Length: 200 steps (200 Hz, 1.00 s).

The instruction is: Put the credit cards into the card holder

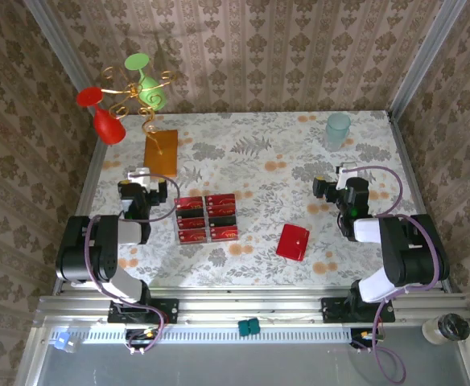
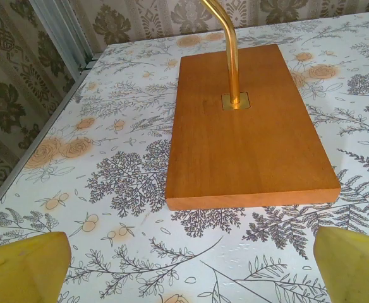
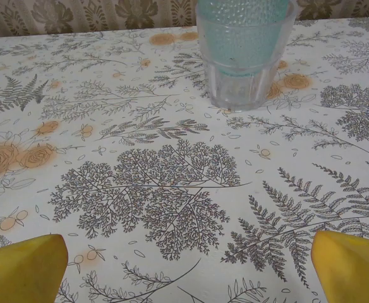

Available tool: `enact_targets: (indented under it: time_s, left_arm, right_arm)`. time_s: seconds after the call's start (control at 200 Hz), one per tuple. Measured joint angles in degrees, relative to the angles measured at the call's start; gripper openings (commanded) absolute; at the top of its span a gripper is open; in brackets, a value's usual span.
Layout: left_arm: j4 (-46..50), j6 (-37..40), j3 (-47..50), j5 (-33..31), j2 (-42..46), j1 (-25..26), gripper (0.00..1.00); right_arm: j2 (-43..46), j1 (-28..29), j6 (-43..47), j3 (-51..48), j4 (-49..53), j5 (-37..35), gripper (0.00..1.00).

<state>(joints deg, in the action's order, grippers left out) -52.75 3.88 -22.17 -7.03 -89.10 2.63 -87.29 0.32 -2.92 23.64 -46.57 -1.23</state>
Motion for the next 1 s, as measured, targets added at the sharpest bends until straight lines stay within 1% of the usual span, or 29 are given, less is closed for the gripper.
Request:
enact_targets:
  time_s: [1.0]
  left_arm:
    - [0.07, -0.04, 0.00, 1.49, 0.00, -0.59, 1.00]
  right_arm:
    - [0.00, -0.17, 0.00, 0.00, 0.00, 0.26, 1.00]
